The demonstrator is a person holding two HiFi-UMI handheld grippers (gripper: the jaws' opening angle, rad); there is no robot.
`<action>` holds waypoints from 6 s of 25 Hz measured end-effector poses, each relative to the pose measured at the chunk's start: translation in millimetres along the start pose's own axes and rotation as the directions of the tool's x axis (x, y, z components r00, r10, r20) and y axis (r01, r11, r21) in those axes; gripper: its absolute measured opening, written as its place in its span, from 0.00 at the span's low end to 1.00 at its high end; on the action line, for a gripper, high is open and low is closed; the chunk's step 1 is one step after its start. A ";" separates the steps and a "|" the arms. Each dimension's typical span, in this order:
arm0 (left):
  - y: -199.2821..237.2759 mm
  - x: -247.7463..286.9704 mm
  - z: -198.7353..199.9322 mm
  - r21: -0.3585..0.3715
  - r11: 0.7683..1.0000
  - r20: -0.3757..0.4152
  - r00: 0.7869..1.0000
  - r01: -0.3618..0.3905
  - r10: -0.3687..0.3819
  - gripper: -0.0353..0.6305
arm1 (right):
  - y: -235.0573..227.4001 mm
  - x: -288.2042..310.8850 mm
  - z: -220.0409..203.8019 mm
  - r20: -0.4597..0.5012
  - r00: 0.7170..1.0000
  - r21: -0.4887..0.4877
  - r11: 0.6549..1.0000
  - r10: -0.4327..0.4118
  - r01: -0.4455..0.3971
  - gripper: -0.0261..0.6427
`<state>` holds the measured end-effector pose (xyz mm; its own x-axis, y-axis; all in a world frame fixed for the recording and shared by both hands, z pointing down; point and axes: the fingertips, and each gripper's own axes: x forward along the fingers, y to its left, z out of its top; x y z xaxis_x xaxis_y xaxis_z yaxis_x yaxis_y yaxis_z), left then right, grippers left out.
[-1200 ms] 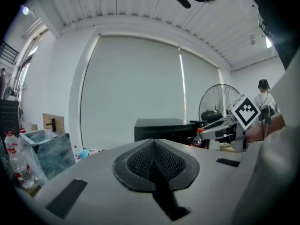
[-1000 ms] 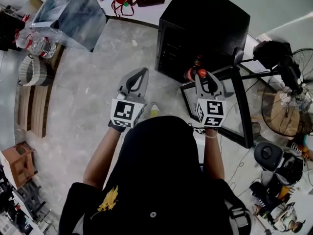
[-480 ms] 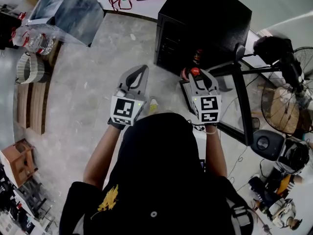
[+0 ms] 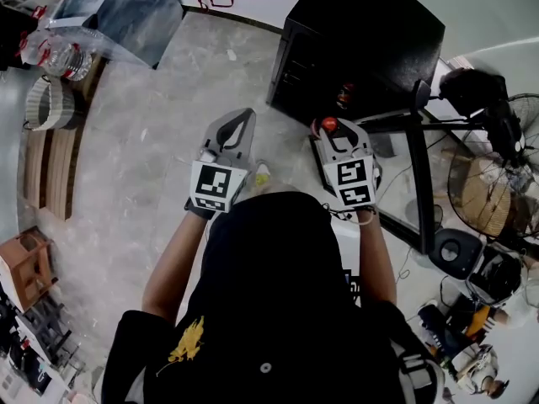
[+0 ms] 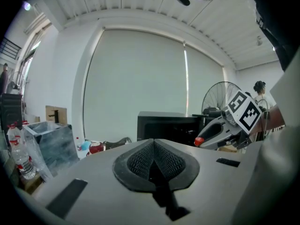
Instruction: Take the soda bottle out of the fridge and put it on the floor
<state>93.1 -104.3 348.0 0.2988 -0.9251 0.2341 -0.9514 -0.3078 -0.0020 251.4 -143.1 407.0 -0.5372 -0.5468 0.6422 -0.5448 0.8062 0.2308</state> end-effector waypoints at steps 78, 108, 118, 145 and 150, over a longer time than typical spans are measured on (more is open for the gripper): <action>137.0 50.4 -286.6 -0.076 0.997 -0.211 0.977 0.025 -0.040 0.08 | 158.8 302.8 -214.3 -0.569 0.794 -0.075 0.949 0.213 -0.307 0.22; 168.9 38.4 -511.8 -0.145 0.989 -0.223 0.974 0.011 -0.043 0.08 | 248.5 510.5 -446.7 -0.725 0.665 0.139 0.984 0.180 -0.114 0.23; 153.1 40.1 -568.8 -0.244 0.969 -0.233 0.972 -0.027 -0.032 0.08 | 265.6 580.0 -535.5 -0.775 0.608 0.218 0.976 0.175 -0.003 0.22; 142.4 36.3 -588.5 -0.278 0.959 -0.261 0.965 -0.049 -0.026 0.08 | 309.6 630.2 -549.2 -0.719 0.671 0.127 0.983 0.183 -0.132 0.24; 136.2 22.0 -543.9 -0.250 0.968 -0.265 0.962 -0.006 -0.063 0.08 | 290.6 579.4 -501.1 -0.716 0.685 0.190 0.982 0.136 0.002 0.21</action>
<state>-70.1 -45.8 881.7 0.3278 -0.8119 0.4830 -0.9414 -0.2374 0.2397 104.5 -112.4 1212.5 0.0183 -0.1030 0.9945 -0.6582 0.7475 0.0895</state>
